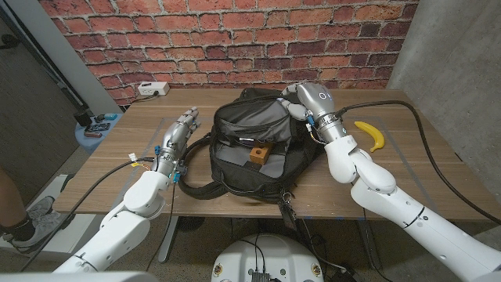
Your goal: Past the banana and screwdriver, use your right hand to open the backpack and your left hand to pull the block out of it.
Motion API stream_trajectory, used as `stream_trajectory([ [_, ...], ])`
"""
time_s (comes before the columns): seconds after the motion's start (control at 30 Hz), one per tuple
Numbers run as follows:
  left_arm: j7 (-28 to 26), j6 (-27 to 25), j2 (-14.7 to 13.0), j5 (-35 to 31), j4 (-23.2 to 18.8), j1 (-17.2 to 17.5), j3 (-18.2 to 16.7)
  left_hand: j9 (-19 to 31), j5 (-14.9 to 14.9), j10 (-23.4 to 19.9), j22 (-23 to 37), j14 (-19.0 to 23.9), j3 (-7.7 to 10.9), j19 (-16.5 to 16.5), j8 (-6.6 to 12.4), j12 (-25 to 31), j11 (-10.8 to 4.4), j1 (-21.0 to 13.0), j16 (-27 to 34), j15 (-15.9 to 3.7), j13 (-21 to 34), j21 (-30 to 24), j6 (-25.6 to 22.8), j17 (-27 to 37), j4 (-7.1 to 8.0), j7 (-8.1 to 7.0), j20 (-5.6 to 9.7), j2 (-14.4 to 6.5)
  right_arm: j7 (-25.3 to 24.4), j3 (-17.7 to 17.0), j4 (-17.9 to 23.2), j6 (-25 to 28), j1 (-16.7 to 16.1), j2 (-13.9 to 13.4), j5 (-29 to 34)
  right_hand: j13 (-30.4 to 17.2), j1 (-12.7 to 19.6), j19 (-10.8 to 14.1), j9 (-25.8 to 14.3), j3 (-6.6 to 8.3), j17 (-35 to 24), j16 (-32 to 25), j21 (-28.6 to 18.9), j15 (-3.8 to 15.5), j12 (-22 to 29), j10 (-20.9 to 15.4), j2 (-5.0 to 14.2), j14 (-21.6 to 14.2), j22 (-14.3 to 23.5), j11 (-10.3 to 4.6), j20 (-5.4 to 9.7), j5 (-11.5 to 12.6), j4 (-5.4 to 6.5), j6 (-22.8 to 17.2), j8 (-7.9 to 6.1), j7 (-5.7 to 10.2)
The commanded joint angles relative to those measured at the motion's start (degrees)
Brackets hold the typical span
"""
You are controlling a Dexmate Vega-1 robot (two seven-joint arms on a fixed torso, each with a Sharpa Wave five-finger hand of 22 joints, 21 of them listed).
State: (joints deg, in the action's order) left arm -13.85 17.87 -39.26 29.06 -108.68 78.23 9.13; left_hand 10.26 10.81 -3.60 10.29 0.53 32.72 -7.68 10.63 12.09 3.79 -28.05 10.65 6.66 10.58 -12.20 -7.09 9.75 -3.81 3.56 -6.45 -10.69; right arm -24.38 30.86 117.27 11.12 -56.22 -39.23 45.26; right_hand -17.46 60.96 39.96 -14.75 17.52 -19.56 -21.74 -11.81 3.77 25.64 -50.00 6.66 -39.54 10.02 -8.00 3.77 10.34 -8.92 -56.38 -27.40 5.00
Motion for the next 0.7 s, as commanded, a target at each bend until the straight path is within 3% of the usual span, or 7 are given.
stream_trajectory([
  [0.03,-1.0,-1.3,-0.8,-1.7,-2.8,2.1,-1.1,0.1,0.4,-0.6,0.2,1.3,0.38,-1.2,0.36,0.5,0.18,-0.4,0.7,0.03,0.3,-0.6,-0.8,0.3,-0.03,0.19,-0.04,0.2,-0.2,1.1,-3.0,-0.8,3.4,0.6,-2.5,-0.2,0.6,-0.4,-0.3,-0.32,-0.2,0.0,-0.1,9.55,-0.2,-0.1,0.73,-0.5,0.1,0.09,5.99,0.2,-0.01,0.0,-0.35,0.21],
  [0.7,-4.1,-4.0,-1.0,-5.6,-8.4,7.5,-3.3,0.2,1.0,-4.6,0.7,8.4,1.65,-5.1,0.77,1.7,0.33,-0.1,2.3,-0.19,0.8,-2.1,-3.2,0.9,-0.45,0.28,-1.02,0.8,-1.3,2.2,-7.2,-2.1,7.3,2.2,-6.8,-0.3,0.9,-0.5,-0.3,-0.67,-0.4,0.3,-0.1,9.55,-0.4,0.0,0.92,-0.4,0.1,0.18,5.9,0.2,0.04,-0.4,-0.69,0.82],
])
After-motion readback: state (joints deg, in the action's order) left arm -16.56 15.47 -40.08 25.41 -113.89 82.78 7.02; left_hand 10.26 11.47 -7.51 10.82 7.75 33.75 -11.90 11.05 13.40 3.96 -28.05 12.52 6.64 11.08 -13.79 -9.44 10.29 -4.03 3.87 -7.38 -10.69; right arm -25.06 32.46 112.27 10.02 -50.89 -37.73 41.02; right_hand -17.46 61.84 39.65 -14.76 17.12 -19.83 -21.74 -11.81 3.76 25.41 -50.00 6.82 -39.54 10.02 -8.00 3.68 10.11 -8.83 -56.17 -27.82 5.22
